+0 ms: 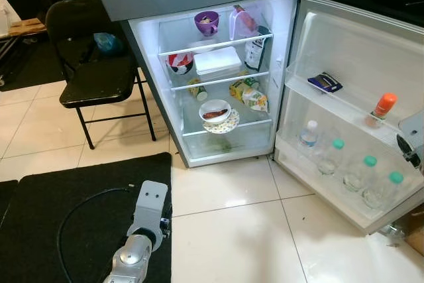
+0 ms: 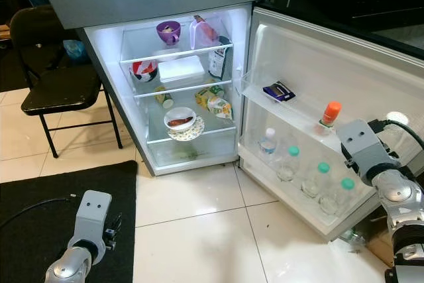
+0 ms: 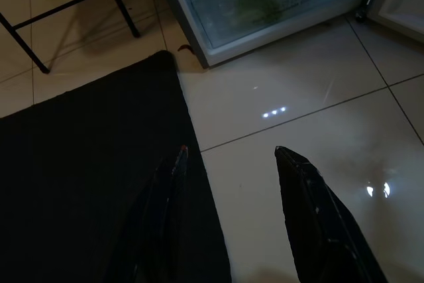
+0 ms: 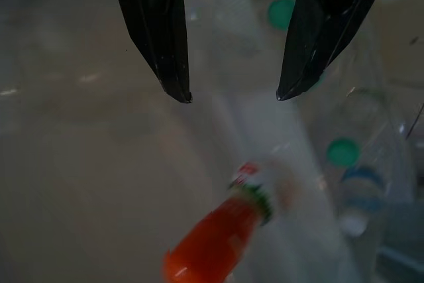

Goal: Restocking fridge

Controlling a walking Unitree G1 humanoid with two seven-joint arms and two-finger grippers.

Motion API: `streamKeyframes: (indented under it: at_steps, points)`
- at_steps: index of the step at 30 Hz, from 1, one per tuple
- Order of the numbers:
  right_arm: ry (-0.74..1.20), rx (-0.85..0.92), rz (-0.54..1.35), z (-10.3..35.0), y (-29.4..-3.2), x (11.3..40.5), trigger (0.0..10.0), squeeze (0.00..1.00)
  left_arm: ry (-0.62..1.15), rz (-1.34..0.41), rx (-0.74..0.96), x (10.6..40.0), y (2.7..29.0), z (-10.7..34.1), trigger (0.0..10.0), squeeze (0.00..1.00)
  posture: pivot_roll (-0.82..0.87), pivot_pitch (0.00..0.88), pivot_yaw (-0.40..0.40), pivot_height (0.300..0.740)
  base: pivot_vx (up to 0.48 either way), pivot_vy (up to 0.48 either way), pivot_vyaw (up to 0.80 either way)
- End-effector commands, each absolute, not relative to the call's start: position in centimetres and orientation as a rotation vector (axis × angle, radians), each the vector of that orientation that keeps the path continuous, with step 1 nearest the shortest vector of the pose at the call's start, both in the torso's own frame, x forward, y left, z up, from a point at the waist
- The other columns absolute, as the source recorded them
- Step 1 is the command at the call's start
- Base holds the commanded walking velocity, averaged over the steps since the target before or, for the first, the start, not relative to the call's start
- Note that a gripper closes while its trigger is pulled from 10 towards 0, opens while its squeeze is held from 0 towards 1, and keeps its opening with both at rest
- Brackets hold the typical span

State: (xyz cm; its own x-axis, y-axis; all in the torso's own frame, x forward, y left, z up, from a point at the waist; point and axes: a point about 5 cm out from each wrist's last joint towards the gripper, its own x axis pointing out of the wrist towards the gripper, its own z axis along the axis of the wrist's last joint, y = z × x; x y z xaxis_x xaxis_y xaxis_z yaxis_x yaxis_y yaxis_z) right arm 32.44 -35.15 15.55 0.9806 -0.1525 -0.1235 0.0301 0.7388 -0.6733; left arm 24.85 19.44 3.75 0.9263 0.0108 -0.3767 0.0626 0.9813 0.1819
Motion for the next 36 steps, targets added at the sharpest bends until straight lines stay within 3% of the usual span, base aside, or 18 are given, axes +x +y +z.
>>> streamKeyframes:
  at_steps: [1, 10, 12, 19, 22, 30, 32, 36]
  points:
    - [0.245, -0.727, -0.087, 14.2, -35.3, 31.9, 10.0, 0.00, 0.411, -0.015, 0.219, 24.3, 20.2, 3.5, 10.0, 0.00, -0.07, 0.165, 0.112, 0.740, 0.000, 0.000, 0.00]
    - [0.194, -0.647, 0.085, 14.2, -33.8, 32.1, 10.0, 0.00, 0.414, -0.016, 0.215, 24.3, 20.1, 3.4, 10.0, 0.00, -0.07, 0.167, 0.110, 0.740, 0.000, 0.000, 0.00]
    - [0.158, -0.564, 0.237, 14.4, -32.2, 32.3, 10.0, 0.00, 0.417, -0.019, 0.214, 24.2, 19.9, 3.3, 10.0, 0.00, -0.08, 0.169, 0.107, 0.740, 0.000, 0.000, 0.00]
    - [0.157, -0.563, 0.378, 14.5, -30.7, 32.4, 10.0, 0.00, 0.419, -0.024, 0.209, 24.3, 19.6, 3.2, 10.0, 0.00, -0.09, 0.169, 0.103, 0.740, 0.000, 0.000, 0.00]
    - [0.068, -0.555, 0.438, 16.8, -29.6, 32.9, 10.0, 0.00, 0.419, -0.026, 0.204, 24.4, 19.4, 3.1, 10.0, 0.00, -0.10, 0.168, 0.100, 0.740, 0.000, 0.000, 0.00]
    - [0.020, -0.720, 0.293, 19.8, -31.7, 33.3, 10.0, 0.00, 0.420, -0.027, 0.200, 24.4, 19.2, 3.0, 10.0, 0.00, -0.10, 0.167, 0.096, 0.740, 0.000, 0.000, 0.00]
    - [0.110, -0.839, 0.271, 19.5, -33.1, 32.6, 10.0, 0.00, 0.421, -0.026, 0.198, 24.3, 19.2, 3.0, 10.0, 0.00, -0.10, 0.168, 0.094, 0.740, 0.000, 0.000, 0.00]
    - [0.239, -0.895, 0.258, 18.2, -34.7, 31.6, 10.0, 0.00, 0.422, -0.023, 0.197, 24.2, 19.2, 2.9, 10.0, 0.00, -0.11, 0.170, 0.089, 0.740, 0.000, 0.000, 0.00]
